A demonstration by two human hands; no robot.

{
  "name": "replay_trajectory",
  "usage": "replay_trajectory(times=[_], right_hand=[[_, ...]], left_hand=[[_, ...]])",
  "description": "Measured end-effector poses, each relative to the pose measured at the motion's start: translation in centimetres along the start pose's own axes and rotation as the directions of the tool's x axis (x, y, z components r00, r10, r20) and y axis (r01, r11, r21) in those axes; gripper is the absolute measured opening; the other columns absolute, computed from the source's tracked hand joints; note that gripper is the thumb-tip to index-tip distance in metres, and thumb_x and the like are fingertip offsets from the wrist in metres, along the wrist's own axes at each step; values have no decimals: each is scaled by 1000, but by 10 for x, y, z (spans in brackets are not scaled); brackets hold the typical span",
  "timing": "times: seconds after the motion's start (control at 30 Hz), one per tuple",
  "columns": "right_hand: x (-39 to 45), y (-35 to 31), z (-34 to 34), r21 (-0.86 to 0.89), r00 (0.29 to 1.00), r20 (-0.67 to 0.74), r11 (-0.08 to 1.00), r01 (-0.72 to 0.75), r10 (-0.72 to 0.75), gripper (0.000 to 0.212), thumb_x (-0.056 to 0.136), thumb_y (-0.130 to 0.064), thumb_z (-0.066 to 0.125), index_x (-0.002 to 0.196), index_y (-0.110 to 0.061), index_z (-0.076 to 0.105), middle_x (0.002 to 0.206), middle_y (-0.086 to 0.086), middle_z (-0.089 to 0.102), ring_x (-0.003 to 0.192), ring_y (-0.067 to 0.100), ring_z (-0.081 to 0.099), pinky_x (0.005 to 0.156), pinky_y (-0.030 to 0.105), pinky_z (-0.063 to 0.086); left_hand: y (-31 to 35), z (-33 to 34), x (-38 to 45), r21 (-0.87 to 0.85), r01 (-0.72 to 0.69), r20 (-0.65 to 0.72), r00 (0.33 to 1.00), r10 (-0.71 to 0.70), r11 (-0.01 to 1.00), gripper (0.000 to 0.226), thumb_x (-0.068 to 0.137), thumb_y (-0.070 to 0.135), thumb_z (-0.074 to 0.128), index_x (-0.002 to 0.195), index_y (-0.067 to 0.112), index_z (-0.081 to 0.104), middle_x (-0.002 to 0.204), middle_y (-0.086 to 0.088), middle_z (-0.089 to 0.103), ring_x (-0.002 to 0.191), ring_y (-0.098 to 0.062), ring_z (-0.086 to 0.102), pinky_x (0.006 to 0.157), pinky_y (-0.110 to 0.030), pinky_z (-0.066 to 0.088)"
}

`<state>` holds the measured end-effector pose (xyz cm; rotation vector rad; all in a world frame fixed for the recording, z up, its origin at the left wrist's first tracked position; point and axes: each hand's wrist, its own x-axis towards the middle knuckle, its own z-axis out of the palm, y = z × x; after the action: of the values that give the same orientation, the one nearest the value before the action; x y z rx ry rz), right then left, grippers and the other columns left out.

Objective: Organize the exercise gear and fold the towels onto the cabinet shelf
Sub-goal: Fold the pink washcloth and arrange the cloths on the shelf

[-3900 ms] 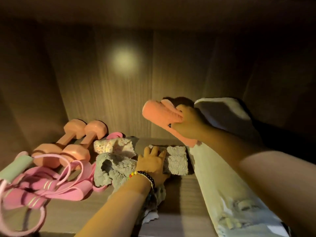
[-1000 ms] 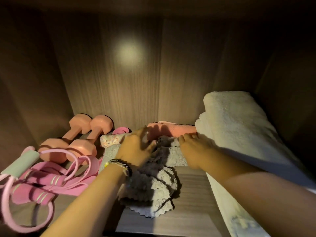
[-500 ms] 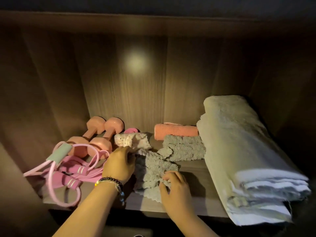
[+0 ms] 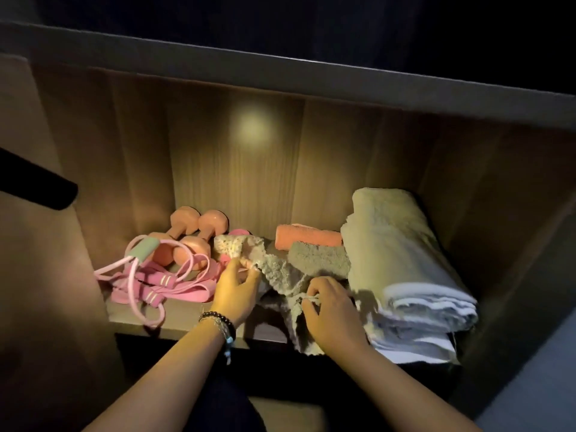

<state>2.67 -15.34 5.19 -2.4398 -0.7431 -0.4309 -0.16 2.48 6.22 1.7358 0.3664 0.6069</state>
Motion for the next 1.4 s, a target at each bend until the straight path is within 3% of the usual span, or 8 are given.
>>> replay_trajectory(times=[0.23,0.43,0.57,0.7,0.87,1.13,1.3,1.4], right_hand=[[-25,-13,-22,46,995,94,999,20,-24,74,84,-35,59,143,-28,16,137,-15,23,115,4,31,94,27,32],[-34,-23,-55,133,1000,4,991,-24,24,14,91,-11,45,100,-21,46,77,-7,49,76,23,49,60,29,33],[-37,-26,-94,54,993,28,992,112,-114,24,89,-30,52,109,-27,39,91,-5,56,79,23,56,67,35,43],[-52,-7,-111,-389,932,244,853,349,-270,56,83,-46,56,130,-24,34,123,-4,48,84,18,54,60,26,35],[-61,9,-114,-168,982,135,974,151,-129,33,73,-25,61,102,-22,45,101,-5,41,86,18,48,69,35,43],[-72,-10,-93,186,999,5,982,-35,35,17,79,-12,62,64,-12,54,62,2,54,62,14,48,57,32,34],[-97,-22,-67,540,905,136,735,-409,404,52,92,-22,60,46,-23,35,43,-9,32,41,6,31,47,25,24],[-119,-28,-45,620,765,248,509,-596,594,40,91,-28,58,56,-19,43,54,1,44,50,12,41,52,28,26]], left_hand=[[29,-4,-44,-115,40,149,989,-23,993,17,88,4,55,75,12,47,54,10,51,47,-4,45,43,-17,37],[52,-7,-72,73,-222,215,955,202,972,17,98,11,45,82,18,46,60,8,44,44,4,40,47,-11,34],[56,-15,-77,129,-391,266,899,348,911,12,89,26,65,84,25,54,74,11,60,67,5,52,61,-11,37],[47,-31,-77,281,-380,463,858,223,881,22,71,28,82,69,28,60,64,19,63,61,8,54,59,-9,40],[29,-39,-82,51,9,335,942,-26,999,20,80,6,73,63,13,62,63,-1,63,62,-15,57,57,-21,46],[43,-4,-109,-643,433,286,901,-327,631,22,87,8,65,109,6,67,105,-21,71,95,-33,69,87,-45,54],[25,0,-132,-764,623,505,740,-443,170,38,92,20,55,124,-1,60,117,-25,66,111,-40,62,98,-54,45],[16,10,-150,-752,639,495,711,-499,165,32,92,11,53,120,-3,60,111,-26,67,100,-39,67,86,-52,51]])
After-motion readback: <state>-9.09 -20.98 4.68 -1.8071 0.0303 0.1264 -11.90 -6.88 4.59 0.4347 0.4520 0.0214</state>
